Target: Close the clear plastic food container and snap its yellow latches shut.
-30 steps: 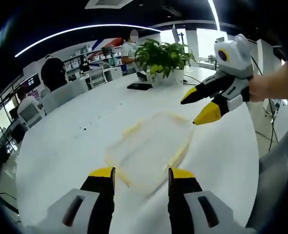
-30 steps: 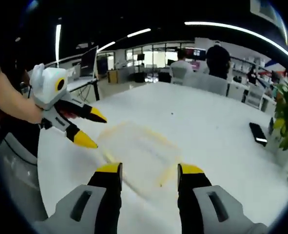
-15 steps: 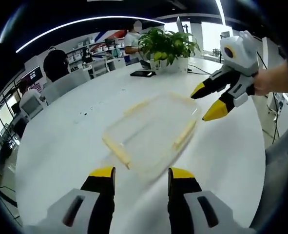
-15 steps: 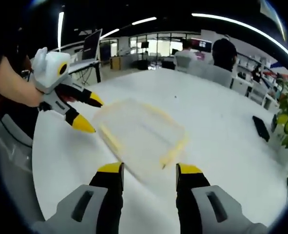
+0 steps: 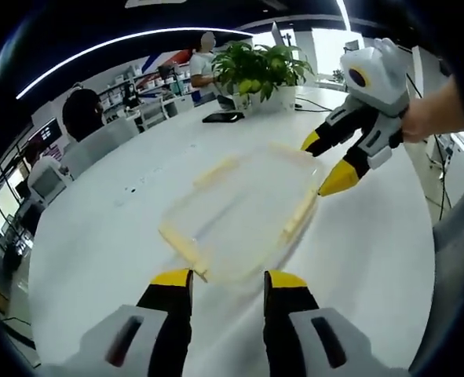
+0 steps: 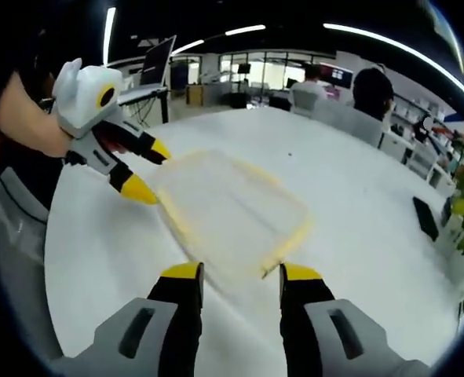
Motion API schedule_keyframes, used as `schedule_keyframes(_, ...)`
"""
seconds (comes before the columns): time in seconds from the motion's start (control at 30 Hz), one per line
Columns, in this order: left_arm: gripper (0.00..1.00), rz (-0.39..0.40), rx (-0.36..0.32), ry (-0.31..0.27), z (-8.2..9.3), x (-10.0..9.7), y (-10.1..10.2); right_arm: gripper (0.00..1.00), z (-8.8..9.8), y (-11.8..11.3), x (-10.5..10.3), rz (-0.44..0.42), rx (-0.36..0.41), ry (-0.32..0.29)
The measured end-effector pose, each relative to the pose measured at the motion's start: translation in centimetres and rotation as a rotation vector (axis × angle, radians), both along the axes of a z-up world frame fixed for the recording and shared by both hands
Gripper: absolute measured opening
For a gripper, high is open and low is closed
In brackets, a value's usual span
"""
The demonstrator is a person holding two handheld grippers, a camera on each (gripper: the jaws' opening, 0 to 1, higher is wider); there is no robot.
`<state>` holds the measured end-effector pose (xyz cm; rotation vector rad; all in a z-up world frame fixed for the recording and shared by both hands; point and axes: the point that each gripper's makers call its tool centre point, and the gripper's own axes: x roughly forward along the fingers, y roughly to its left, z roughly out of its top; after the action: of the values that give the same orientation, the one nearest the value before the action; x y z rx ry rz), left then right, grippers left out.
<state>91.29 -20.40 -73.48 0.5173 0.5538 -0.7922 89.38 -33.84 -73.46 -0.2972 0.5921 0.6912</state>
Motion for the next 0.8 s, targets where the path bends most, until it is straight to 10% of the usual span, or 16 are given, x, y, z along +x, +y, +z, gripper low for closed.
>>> schedule_keyframes(0.8, 0.30, 0.087, 0.018, -0.007, -0.1, 1.4, 4.2, 0.35, 0.0, 4.1, 1.9, 0.036, 0.016, -0.003)
